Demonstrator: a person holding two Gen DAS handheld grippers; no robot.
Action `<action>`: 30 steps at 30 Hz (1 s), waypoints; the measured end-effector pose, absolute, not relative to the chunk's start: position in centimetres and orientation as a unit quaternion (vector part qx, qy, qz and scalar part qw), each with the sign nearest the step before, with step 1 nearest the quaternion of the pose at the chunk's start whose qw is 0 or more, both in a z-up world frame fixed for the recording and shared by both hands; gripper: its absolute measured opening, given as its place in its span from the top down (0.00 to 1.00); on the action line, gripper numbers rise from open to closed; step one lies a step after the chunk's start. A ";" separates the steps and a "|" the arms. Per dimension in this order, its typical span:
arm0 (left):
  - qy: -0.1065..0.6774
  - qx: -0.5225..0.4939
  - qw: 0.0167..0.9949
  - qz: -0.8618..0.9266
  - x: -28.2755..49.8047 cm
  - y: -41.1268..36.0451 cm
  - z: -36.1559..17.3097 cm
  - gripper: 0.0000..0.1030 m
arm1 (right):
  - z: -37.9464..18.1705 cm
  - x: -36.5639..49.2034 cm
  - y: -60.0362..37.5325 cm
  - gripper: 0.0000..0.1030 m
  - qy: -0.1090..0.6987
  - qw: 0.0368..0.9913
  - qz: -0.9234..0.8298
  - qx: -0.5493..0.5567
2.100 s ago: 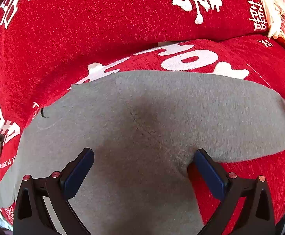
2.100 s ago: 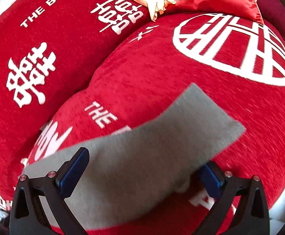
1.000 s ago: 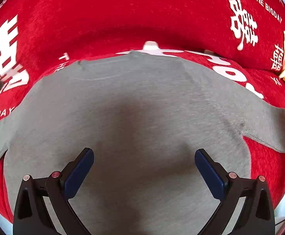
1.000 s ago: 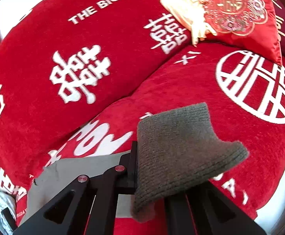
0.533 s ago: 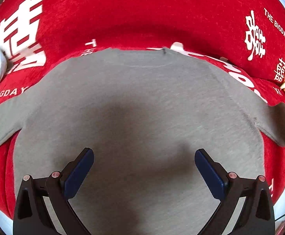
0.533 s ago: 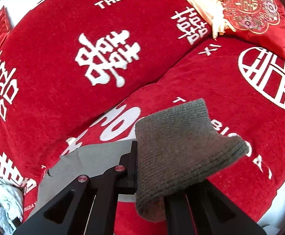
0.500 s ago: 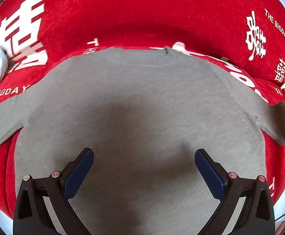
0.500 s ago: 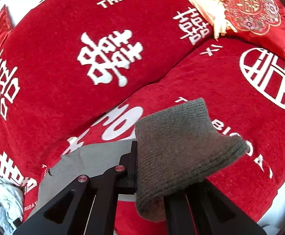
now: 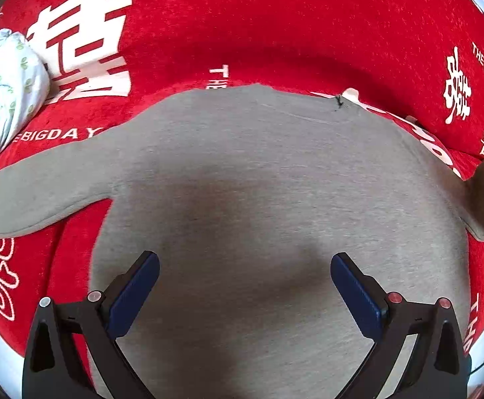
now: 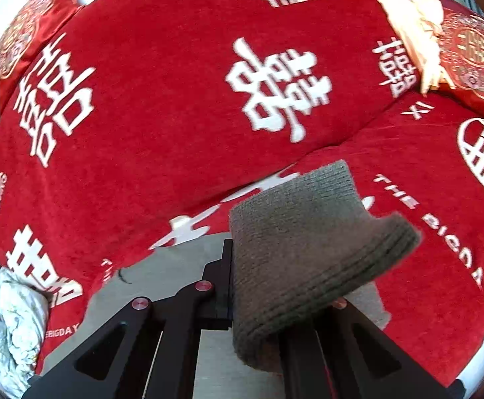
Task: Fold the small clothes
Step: 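Lift the gripped sleeve cuff up with the right gripper, then carry the sleeve across the sweater body toward the left gripper and release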
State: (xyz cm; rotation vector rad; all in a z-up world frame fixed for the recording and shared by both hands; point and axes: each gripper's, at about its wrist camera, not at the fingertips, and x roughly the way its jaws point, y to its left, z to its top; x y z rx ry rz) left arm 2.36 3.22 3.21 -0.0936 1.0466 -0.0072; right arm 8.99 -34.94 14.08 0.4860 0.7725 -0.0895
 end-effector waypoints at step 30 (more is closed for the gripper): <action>0.502 -0.067 0.862 0.021 1.5 8.5 3.1 0.00 | 12.7 13.0 -18.3 0.95 0.395 0.908 0.039 0.134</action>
